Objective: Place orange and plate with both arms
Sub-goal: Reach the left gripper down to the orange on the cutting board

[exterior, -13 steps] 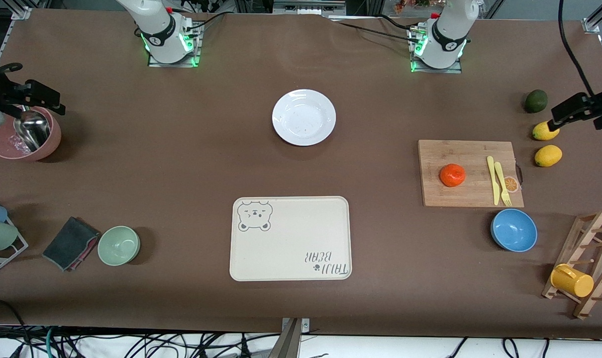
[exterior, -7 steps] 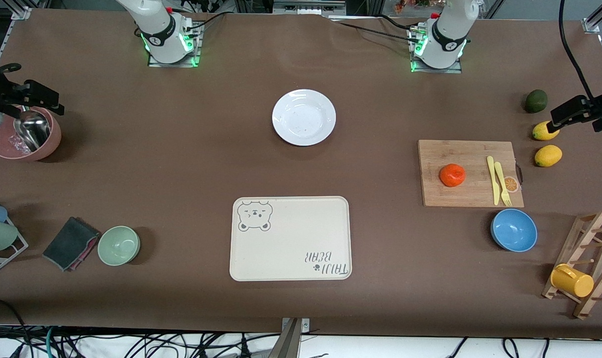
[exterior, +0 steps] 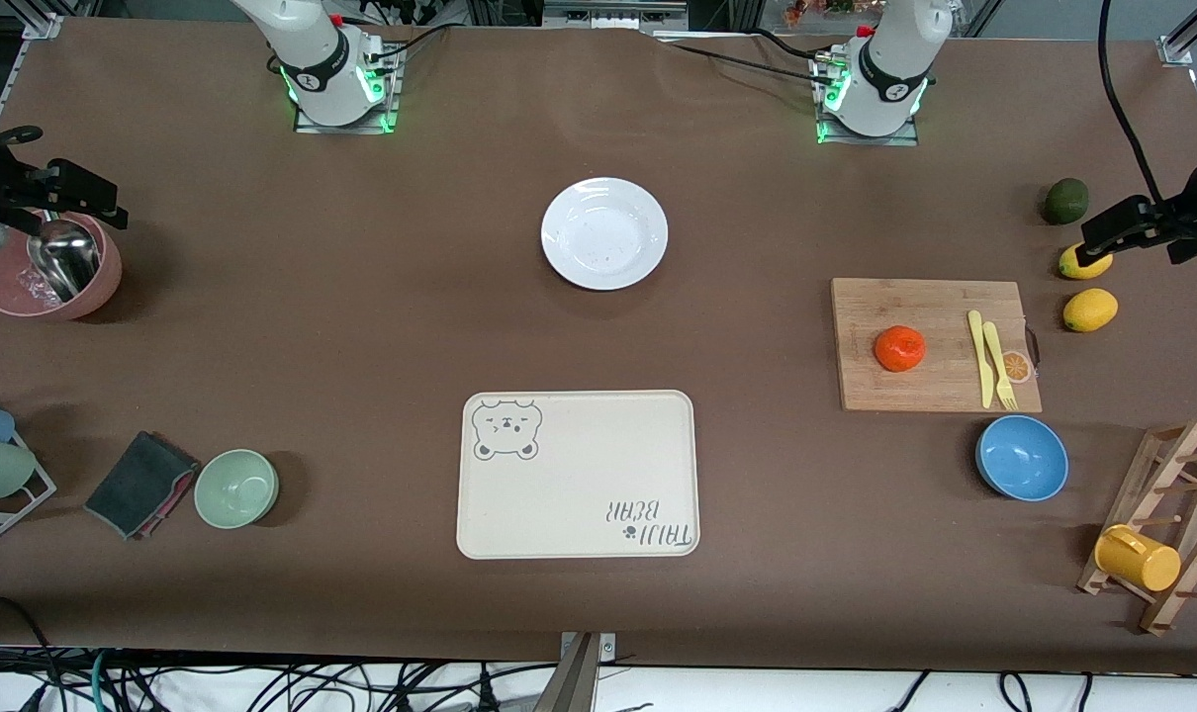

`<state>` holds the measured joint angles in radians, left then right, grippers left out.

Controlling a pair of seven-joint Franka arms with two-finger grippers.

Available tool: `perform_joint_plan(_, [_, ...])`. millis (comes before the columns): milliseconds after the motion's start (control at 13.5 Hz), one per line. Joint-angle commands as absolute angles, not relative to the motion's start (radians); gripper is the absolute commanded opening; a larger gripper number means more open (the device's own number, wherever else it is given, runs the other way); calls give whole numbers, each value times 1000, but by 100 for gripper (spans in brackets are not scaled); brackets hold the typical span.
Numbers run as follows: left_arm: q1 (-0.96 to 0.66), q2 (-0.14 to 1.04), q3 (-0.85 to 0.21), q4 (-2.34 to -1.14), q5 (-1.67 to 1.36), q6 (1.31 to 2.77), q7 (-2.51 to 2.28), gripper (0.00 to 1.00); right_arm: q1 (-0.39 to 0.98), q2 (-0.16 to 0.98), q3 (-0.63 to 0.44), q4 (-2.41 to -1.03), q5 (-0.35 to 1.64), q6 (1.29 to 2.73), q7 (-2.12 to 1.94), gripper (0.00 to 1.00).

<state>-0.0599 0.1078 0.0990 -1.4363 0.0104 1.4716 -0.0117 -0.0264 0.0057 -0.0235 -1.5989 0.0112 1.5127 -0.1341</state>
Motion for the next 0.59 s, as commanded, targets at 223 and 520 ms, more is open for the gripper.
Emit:
perform_joint_plan(223, [51,112,2,-1615,-18,1643,-8,100,-28,-3,-21,-1608,5,1517,-147,100])
perform_joint_plan(520, [46,133,-3,-1752,-15,1801,-8,100,-28,-3,-21,-1608,5,1520,-147,100])
